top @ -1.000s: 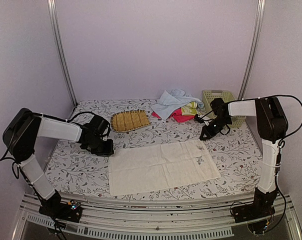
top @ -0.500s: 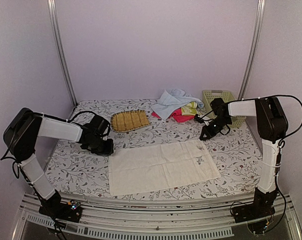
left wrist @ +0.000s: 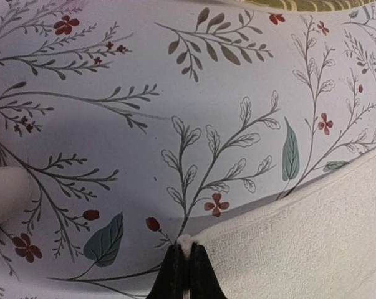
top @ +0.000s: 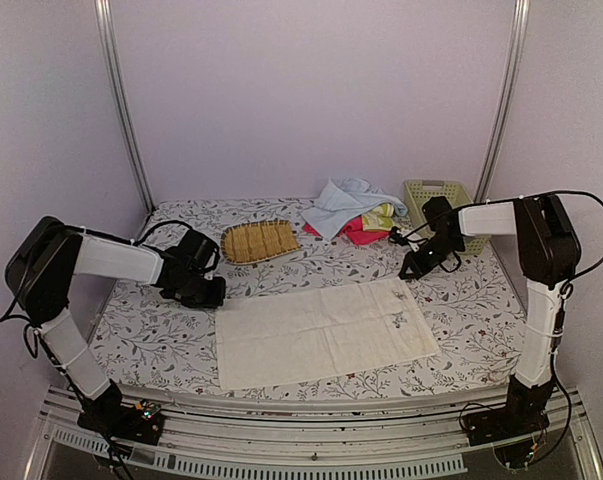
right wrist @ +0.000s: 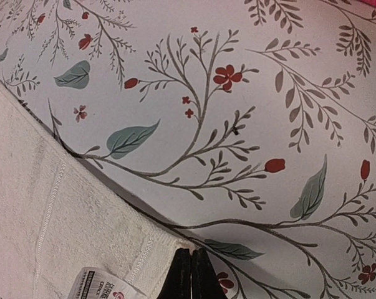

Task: Roll the towels
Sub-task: Pick up the towel from the center of the board.

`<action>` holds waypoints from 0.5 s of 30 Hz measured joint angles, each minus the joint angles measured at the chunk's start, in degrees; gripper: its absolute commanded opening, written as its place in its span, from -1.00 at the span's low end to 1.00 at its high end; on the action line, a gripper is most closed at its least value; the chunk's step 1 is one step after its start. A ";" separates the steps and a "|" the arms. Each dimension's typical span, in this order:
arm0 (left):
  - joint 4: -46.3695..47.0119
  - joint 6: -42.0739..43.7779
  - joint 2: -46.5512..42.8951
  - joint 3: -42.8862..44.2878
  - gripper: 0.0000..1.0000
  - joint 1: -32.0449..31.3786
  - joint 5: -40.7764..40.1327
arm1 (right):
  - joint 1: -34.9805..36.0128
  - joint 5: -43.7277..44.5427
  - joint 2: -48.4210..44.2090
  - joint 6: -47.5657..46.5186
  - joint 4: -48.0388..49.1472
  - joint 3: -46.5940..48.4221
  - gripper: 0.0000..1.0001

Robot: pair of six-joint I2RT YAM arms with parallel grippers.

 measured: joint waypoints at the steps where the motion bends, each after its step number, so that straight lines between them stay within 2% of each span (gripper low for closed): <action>1: 0.00 0.02 -0.50 -0.17 -1.00 0.00 -0.07 | -0.02 -0.02 -0.52 0.04 0.48 -0.46 -0.95; 8: 0.66 0.22 -8.48 -1.51 -1.00 0.00 -0.07 | -0.15 -0.37 -5.11 0.44 3.63 -1.77 -0.95; 15: 1.46 0.63 -14.27 -1.68 -1.00 -0.17 0.26 | -0.92 -0.66 -5.95 0.22 4.55 -1.77 -0.95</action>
